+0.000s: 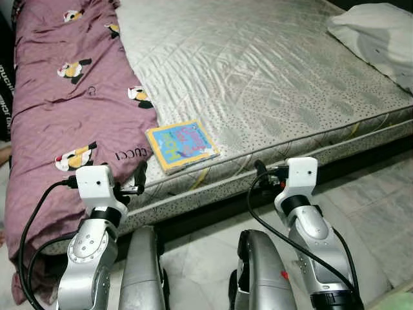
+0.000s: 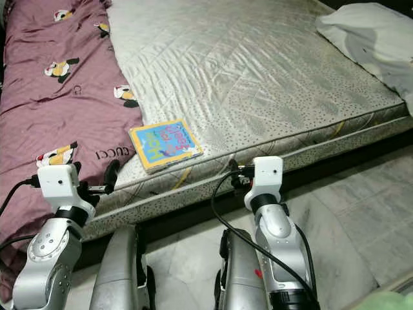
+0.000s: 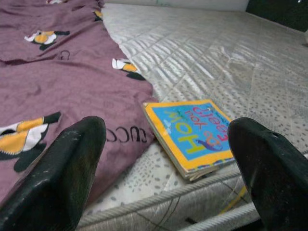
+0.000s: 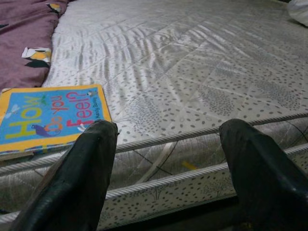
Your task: Clean up the room
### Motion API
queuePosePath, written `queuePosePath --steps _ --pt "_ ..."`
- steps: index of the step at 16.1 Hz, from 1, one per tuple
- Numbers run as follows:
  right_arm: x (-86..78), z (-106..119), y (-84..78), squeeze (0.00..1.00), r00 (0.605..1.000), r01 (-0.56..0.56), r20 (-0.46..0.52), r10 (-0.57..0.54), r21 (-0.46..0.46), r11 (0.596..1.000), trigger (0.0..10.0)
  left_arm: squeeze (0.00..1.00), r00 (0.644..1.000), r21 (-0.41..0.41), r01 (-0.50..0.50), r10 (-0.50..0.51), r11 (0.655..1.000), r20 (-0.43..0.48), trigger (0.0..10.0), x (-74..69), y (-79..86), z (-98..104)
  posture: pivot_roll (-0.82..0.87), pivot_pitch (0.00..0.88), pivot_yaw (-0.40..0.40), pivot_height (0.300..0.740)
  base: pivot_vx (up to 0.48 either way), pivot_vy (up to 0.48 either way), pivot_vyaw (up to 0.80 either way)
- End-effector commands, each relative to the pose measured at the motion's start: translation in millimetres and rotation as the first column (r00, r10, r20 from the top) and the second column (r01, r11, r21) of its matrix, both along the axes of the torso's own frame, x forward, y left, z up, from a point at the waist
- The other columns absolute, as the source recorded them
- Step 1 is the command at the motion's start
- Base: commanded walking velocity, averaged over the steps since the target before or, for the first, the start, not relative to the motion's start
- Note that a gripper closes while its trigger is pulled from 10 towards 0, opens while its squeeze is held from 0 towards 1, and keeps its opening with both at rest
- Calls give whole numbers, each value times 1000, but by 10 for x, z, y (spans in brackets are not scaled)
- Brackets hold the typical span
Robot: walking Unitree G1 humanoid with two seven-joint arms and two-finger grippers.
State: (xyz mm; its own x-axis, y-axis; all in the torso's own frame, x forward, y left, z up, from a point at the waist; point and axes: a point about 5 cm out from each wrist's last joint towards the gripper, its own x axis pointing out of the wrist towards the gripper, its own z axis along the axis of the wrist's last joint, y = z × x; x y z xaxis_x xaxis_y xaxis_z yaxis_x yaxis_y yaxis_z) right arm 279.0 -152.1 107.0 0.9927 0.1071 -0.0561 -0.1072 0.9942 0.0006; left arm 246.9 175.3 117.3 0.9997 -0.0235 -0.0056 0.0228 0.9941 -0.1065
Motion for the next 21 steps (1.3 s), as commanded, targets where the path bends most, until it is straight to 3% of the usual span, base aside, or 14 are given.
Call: queuePosePath --steps 1,4,21 --pt "6 3 -10 0 1000 -4 -2 4 -3 1000 10000 0 1000 0 2 -2 1000 -4 10000 6 7 -1 10 141 -4 554 0 0 0" --pt "10 1 -10 0 1000 -7 -2 7 -4 1000 10000 0 1000 -47 2 -2 999 -4 10000 0 20 1 10 139 -6 554 0 0 0" --pt "12 20 22 0 999 -35 3 35 -10 999 10000 0 1000 -54 1 -1 999 7 10000 48 11 27 15 163 -14 554 248 0 0"
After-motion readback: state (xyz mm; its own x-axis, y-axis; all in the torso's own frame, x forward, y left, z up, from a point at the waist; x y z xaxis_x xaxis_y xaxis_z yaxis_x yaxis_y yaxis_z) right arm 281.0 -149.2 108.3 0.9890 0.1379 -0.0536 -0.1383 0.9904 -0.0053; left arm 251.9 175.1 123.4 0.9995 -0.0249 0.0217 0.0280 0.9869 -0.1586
